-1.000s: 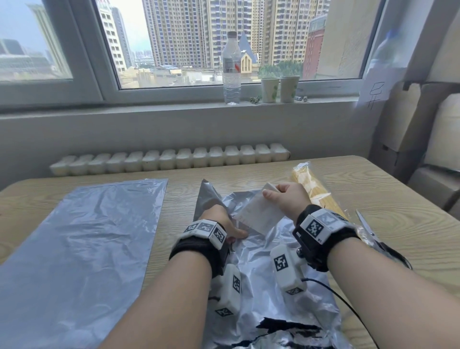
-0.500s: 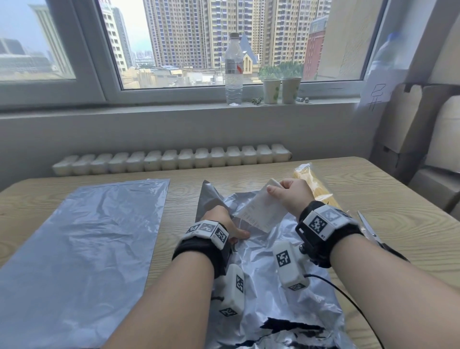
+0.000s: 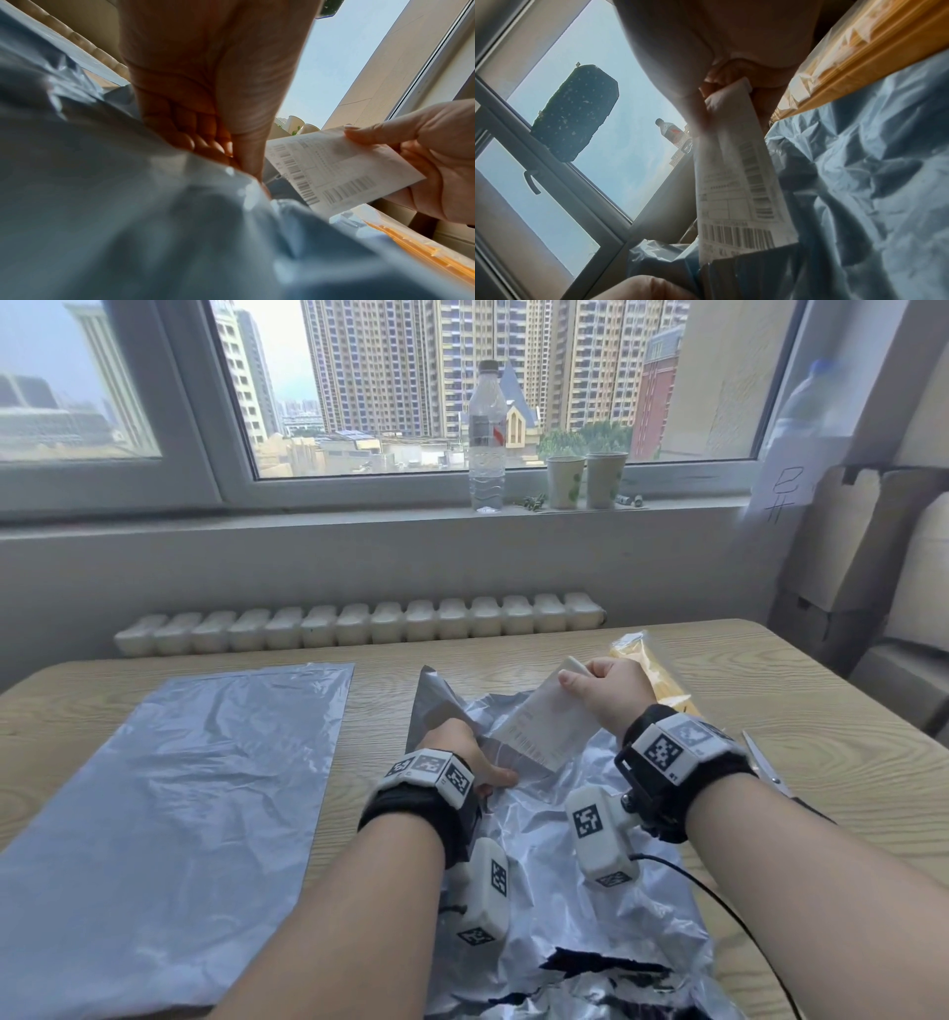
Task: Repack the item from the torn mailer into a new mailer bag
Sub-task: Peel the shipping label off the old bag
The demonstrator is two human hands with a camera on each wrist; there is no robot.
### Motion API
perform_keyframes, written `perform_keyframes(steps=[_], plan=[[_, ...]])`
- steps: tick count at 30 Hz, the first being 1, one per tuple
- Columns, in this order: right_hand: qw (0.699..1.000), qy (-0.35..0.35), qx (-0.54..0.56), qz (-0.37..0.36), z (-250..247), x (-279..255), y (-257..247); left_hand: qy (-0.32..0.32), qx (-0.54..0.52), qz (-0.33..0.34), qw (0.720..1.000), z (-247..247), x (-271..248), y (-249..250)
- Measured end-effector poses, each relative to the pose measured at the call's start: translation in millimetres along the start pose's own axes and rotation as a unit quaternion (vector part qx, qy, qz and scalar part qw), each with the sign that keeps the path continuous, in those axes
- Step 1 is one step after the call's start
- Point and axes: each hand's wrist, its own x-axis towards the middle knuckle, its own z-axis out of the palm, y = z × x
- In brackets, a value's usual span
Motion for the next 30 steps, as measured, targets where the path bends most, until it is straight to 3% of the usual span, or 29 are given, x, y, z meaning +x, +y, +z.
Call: perform_keyframes(steps=[8, 12, 15, 16, 19, 20, 22, 25, 28, 30], plan=[[0.999, 0.025, 0.044, -0.014, -5.5, 3.8, 1.4, -0.003, 0.000, 0.004, 1.000, -0.6, -4.1, 1.8], [0.990, 0.078, 0.115, -0.019, -20.1, 11.9, -6.4, 0.002, 0.020, -0.004, 1.000, -2.4, -6.9, 3.5], [0.985, 0.066, 0.156, -0.030, -33.9, 12.3, -14.6, -0.013, 0.043, -0.015, 0.999, -7.4, -12.8, 13.5], [0.983, 0.053, 0.170, -0.037, -35.0, 10.3, -15.9, -0.037, 0.027, -0.033, 0.998, -10.9, -16.1, 18.7], [0.984, 0.028, 0.166, -0.062, -30.9, 3.0, -12.8, -0.192, -0.048, -0.110, 0.974, -29.6, -36.8, 35.5], [0.984, 0.029, 0.164, -0.070, -28.9, 1.4, -11.2, -0.211, -0.073, -0.110, 0.969, -36.3, -42.0, 39.1], [0.981, 0.025, 0.173, -0.080, -26.5, -2.0, -11.1, -0.157, -0.105, -0.083, 0.978, -45.3, -46.7, 44.1], [0.983, -0.028, 0.137, -0.121, -20.5, -12.5, -15.5, -0.003, -0.200, -0.016, 0.980, -50.9, -45.5, 50.3], [0.982, -0.073, 0.076, -0.154, -10.9, -26.1, -17.7, -0.030, -0.328, -0.033, 0.944, -56.5, -57.2, 62.6], [0.982, -0.076, 0.041, -0.171, -8.1, -29.5, -16.3, -0.055, -0.353, -0.045, 0.933, -60.6, -63.4, 64.9]])
